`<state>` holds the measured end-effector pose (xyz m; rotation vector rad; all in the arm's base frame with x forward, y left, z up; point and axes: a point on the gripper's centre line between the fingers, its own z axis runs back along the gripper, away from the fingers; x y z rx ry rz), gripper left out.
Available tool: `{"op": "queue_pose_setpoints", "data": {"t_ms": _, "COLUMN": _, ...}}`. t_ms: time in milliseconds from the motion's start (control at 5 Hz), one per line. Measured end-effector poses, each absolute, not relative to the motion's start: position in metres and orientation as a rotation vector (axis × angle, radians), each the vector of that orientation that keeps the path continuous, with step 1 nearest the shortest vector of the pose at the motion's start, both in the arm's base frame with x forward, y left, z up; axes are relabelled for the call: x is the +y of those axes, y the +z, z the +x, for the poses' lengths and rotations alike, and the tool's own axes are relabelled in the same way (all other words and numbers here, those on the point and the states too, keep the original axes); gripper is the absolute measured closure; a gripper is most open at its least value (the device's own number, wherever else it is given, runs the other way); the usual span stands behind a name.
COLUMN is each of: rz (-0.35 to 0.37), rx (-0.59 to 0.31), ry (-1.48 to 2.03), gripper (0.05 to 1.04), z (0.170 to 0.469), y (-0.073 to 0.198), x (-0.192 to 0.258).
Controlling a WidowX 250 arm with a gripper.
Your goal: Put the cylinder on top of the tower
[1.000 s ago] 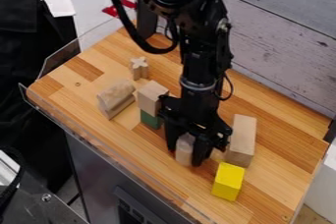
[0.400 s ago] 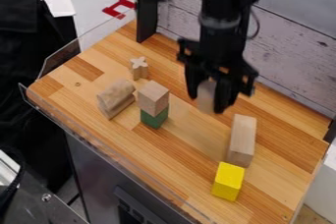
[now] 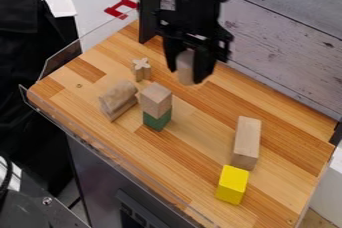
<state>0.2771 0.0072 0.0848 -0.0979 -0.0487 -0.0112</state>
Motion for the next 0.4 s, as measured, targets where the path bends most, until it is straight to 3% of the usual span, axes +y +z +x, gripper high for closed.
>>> {"op": "queue_pose_setpoints", "data": {"t_ms": 400, "rz": -0.128, "rx": -0.078, "ry": 0.052, "gripper": 0.526, "z": 0.2745, "y": 0.0878, "x": 0.0325}}
